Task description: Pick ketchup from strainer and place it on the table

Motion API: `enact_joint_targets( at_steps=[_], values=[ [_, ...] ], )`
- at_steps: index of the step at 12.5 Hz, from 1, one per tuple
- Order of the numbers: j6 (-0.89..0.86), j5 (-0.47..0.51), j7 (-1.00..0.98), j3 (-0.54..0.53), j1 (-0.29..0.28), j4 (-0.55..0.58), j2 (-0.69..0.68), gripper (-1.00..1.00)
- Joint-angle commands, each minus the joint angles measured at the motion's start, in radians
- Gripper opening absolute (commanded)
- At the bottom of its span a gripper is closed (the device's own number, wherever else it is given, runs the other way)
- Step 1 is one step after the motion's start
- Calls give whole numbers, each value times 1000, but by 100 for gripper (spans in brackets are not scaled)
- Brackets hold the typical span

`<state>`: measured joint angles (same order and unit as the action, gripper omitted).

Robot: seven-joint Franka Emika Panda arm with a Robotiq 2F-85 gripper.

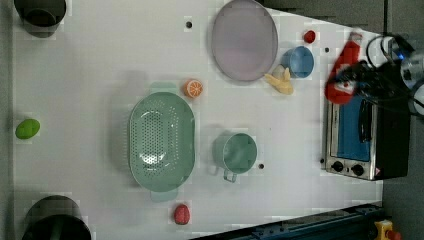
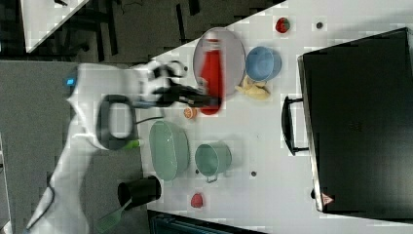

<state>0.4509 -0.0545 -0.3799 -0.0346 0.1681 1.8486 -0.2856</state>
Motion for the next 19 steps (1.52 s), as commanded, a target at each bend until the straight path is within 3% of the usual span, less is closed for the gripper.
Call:
enact_joint_targets(
  at_steps=[1, 6, 10, 13, 14, 19],
  values=[
    [22, 7, -121, 10, -18, 85, 33, 21],
    [254, 8, -112, 7, -20, 311, 27, 21],
    [393, 8, -96, -28, -25, 396, -16, 27],
    [413, 8, -96, -40, -26, 393, -34, 91],
    [409, 8, -96, -40, -26, 389, -16, 100],
    [342, 8, -77, -32, -24, 237, 114, 100]
  ],
)
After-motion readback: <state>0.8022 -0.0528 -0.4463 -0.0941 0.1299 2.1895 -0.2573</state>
